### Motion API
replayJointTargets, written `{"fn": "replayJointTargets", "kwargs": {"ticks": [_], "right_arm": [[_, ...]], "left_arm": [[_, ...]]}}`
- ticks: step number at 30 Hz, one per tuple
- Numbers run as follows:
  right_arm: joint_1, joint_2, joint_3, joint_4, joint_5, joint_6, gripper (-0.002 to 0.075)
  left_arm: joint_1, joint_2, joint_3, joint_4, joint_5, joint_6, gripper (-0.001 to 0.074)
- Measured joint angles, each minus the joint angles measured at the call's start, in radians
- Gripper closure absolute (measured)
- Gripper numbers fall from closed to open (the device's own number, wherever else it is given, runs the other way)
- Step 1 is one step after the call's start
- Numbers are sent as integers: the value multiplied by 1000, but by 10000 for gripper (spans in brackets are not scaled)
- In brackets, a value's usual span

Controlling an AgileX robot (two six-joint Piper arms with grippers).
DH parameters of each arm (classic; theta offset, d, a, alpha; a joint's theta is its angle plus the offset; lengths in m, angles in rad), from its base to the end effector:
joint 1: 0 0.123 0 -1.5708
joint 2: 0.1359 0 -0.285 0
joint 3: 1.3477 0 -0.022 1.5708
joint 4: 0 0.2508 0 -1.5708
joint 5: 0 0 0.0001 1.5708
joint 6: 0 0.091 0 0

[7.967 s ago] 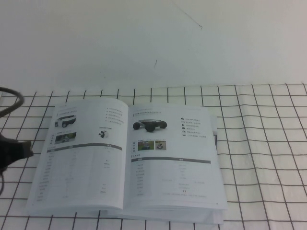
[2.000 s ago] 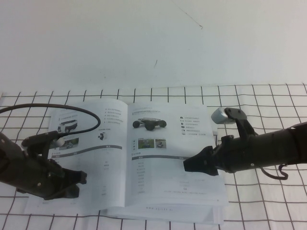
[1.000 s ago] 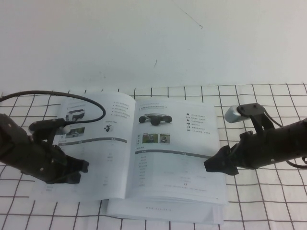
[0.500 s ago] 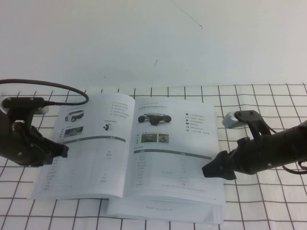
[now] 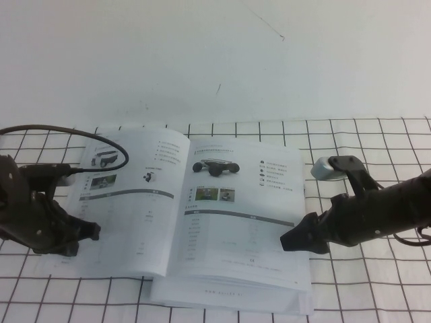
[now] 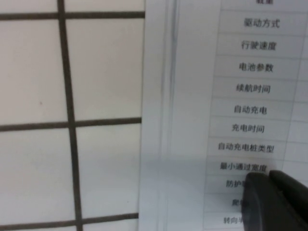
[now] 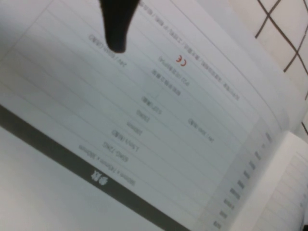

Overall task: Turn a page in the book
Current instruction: Open the closed book

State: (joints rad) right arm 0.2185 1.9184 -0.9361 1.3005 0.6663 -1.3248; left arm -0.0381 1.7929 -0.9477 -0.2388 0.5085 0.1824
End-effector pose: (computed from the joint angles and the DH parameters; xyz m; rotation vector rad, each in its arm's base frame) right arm 0.3196 0.1266 0.1282 -0.6012 2.5177 0.8893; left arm 0.3245 -0.0229 0.1476 0.0415 2.8237 -0.1778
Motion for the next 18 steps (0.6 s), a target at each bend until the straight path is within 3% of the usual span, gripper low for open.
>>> {"fn": "replayJointTargets", "kwargs": {"ticks": [18], "right_arm": [[-2,0,0,35,2,-2,186]], "left_arm": [[-107,43,-20,17,-31,66,736]]}}
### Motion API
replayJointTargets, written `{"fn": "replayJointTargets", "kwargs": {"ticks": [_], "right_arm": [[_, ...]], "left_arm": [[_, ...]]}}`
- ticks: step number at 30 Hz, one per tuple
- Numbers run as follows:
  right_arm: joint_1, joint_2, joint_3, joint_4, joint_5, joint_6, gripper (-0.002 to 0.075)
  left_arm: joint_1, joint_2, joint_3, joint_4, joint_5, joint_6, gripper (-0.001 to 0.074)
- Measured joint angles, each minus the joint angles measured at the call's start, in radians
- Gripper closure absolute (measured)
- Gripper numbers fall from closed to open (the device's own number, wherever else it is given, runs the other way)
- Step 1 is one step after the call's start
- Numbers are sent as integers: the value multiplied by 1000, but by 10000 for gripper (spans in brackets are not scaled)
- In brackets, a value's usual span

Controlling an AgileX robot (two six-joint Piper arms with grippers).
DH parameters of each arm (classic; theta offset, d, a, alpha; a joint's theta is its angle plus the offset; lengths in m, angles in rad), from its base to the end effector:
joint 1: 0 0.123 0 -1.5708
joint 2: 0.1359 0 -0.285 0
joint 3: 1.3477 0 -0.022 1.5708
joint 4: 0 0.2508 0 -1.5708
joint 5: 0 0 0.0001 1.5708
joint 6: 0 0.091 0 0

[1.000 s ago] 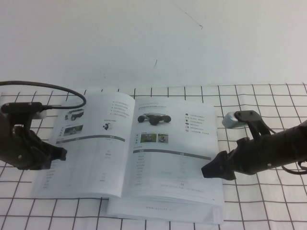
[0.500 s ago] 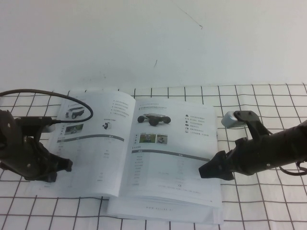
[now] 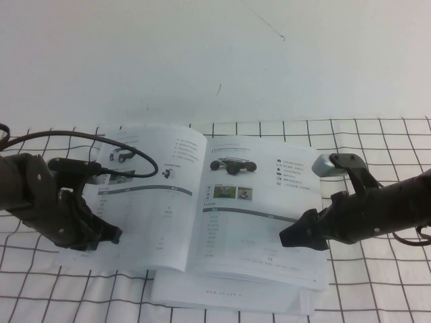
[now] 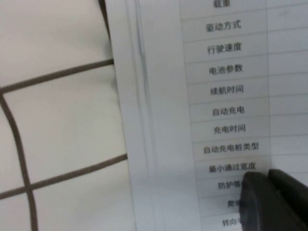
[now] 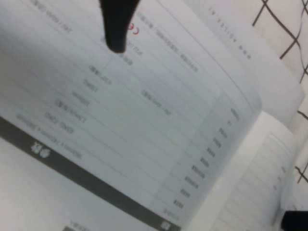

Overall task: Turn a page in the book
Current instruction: Open the closed book

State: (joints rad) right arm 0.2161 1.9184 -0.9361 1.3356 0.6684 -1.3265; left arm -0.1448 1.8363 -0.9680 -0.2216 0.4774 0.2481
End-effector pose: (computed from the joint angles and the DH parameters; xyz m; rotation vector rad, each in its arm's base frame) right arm 0.3212 0.1267 0.1295 -0.5570 2.5104 0.9089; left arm 0.3287 -0.0572 0.1385 0.2982 2.8042 -0.1642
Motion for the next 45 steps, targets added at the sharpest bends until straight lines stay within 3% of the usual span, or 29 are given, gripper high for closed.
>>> {"fn": "replayJointTargets", "kwargs": {"ticks": [8,45], "right_arm": [[-46,-13,0,-29,-21,12,186],[-40,13,-2,-89,-98,43,189]], "left_arm": [[0,1,0,-8,0,0,736],[3,1,0,-22,0,2,736]]}}
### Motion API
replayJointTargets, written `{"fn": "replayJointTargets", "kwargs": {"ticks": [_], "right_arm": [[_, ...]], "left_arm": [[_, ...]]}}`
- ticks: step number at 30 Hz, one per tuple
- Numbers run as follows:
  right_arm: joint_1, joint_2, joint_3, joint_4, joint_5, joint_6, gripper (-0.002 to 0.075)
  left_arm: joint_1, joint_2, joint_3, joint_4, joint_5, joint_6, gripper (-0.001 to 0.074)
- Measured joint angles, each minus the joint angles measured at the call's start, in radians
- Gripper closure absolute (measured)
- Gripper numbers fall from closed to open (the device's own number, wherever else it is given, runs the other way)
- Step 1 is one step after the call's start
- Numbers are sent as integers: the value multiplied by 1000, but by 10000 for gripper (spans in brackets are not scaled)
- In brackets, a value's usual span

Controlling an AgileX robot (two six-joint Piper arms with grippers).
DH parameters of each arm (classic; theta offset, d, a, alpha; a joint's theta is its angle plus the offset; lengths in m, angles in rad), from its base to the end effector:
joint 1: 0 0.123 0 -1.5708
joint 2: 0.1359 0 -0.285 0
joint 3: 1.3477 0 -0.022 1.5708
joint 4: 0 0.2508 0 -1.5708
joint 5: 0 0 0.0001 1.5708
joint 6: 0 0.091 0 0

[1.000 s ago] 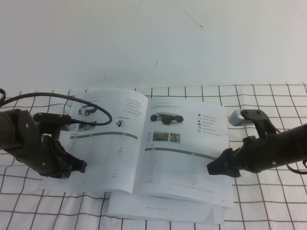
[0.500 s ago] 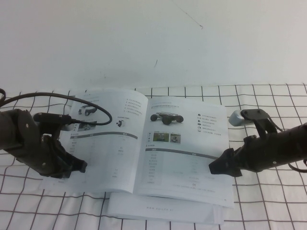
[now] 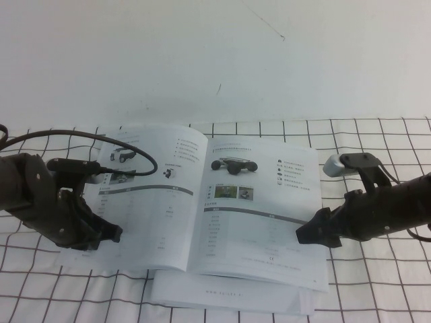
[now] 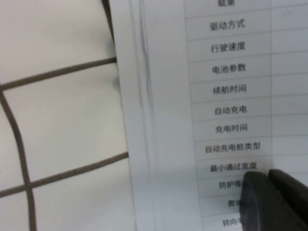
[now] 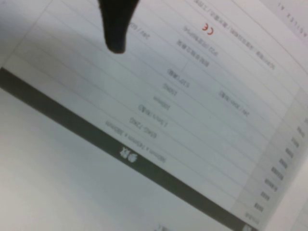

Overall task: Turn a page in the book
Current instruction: Open the closed book

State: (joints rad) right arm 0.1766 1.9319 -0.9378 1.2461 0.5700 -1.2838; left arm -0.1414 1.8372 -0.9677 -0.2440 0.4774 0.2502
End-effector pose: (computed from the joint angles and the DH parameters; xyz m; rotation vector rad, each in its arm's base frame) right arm 0.3291 0.1061 0.1196 -0.5186 2.5633 0.7428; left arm 0.3289 -0.0570 0.1383 0.2704 2.8065 -0.1817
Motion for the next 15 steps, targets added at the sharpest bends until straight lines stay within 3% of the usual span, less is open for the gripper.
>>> {"fn": "replayJointTargets", "kwargs": {"ticks": [15], "right_arm": [[35,5,2,164,16,-121,191]], "left_arm": [[0,0,0,-4,-2,0,736]]}}
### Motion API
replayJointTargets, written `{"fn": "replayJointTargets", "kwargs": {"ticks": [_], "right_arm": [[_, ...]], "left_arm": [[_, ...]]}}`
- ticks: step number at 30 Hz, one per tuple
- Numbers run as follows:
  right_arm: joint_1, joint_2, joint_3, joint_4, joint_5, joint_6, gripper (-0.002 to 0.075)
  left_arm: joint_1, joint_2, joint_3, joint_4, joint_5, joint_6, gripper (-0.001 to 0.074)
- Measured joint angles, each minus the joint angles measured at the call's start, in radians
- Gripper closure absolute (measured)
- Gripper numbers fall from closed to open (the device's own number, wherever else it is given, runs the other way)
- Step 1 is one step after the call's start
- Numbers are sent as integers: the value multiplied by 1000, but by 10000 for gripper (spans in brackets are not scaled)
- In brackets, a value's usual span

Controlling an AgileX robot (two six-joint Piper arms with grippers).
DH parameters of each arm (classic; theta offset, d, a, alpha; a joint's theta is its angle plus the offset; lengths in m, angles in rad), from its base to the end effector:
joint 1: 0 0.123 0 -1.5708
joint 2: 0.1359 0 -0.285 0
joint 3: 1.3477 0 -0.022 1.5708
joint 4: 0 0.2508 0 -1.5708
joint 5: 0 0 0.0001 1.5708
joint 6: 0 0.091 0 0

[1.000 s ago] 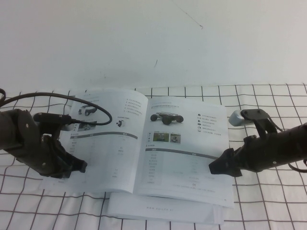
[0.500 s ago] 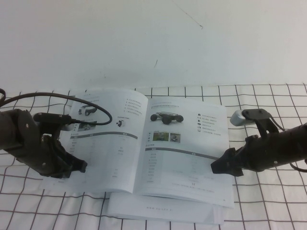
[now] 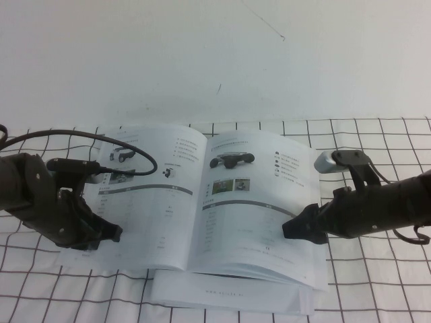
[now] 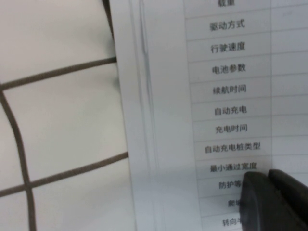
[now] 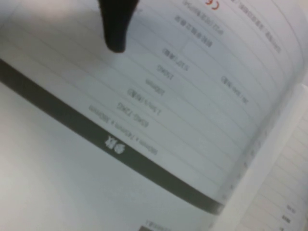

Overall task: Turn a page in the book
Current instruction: Open the closed book

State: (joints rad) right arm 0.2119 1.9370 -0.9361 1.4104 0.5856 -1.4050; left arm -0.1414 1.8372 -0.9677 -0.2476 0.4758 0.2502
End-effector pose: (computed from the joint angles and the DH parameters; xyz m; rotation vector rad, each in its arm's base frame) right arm 0.3295 0.1217 0.1228 -0.5116 2.4887 0.8148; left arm 0.3290 -0.0572 0.1383 0.2659 2.8051 -0.1843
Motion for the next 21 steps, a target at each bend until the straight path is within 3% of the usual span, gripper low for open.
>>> {"fn": "replayJointTargets", "kwargs": {"ticks": [13,21], "right_arm": [[24,2,0,104,18,-61,192],[25,2,0,144,24,-75,192]], "left_arm": [[0,0,0,-16,-1,6,736],[-5,-62,15,-117,5,82,737]]}}
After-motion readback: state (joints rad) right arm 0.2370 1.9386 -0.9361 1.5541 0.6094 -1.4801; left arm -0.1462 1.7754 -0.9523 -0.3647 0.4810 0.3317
